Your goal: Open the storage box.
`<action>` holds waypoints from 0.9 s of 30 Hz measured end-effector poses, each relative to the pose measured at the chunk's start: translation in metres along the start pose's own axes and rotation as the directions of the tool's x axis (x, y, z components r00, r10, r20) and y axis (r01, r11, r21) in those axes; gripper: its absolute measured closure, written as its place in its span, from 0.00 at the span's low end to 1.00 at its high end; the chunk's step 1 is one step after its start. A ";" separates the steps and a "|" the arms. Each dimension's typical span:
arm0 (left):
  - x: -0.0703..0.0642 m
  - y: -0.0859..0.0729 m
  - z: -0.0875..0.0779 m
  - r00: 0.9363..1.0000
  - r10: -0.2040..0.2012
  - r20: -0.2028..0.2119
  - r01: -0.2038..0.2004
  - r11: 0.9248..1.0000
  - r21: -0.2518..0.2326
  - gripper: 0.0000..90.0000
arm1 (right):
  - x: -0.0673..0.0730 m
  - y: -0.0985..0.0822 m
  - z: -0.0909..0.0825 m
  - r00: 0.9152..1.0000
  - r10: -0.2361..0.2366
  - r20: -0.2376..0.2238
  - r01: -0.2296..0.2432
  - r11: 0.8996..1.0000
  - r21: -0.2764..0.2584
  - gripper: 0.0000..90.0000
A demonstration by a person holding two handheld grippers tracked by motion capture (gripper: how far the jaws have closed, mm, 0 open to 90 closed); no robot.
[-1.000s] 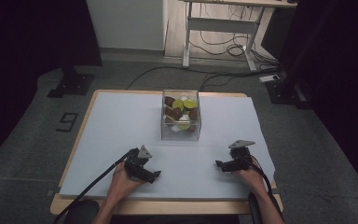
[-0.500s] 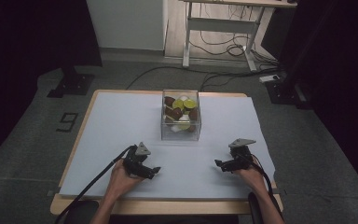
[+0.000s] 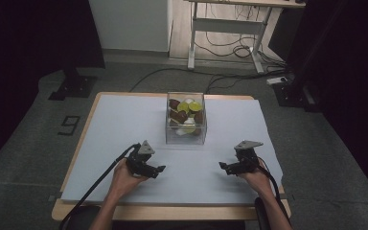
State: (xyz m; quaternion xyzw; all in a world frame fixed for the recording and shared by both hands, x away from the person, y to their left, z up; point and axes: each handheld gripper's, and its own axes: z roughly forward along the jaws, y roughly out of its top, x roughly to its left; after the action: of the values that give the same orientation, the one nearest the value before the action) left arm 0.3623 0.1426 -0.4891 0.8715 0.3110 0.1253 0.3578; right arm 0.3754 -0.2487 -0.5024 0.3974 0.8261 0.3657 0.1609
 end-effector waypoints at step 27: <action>0.004 0.043 0.001 0.999 0.011 0.044 -0.008 0.998 -0.066 0.23 | 0.012 0.032 -0.004 0.994 -0.023 -0.102 0.017 0.998 -0.059 0.14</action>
State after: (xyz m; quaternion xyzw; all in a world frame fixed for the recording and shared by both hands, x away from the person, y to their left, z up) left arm 0.3852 0.1209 -0.4601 0.8633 0.2946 0.1180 0.3925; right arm 0.3827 -0.2279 -0.4764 0.3647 0.8263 0.4079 0.1335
